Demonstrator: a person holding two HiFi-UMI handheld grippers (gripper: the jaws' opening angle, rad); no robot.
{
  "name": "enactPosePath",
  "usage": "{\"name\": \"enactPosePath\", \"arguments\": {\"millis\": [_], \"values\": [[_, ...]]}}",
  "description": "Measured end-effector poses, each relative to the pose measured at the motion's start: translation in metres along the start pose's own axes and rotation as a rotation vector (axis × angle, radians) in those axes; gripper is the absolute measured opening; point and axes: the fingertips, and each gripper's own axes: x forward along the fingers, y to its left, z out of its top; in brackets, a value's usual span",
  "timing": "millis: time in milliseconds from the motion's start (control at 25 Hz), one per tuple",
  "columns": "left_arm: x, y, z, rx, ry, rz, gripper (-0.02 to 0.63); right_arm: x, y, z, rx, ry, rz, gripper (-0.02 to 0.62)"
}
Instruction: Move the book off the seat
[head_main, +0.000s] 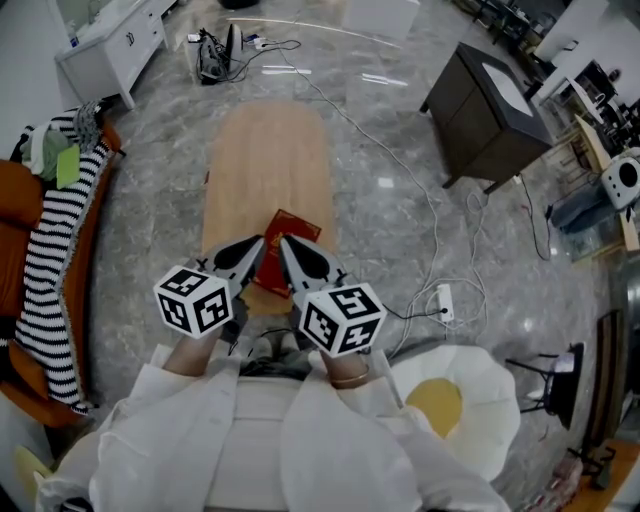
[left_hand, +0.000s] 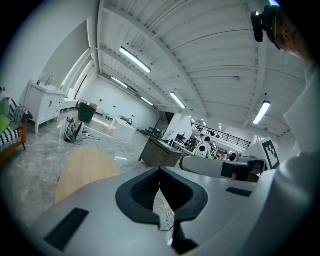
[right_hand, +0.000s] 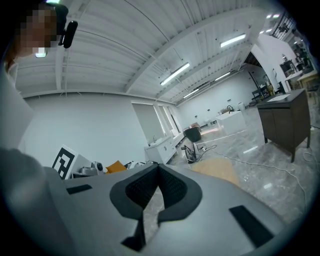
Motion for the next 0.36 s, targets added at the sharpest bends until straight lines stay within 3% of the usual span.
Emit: {"name": "enactPosePath", "arguments": {"millis": [360], "values": [[-0.0086, 0.0036, -0.0025, -0.003, 0.000, 0.001, 0.006, 0.0019, 0.0049, -0.0051, -0.004, 0.013, -0.007, 0.011]]}}
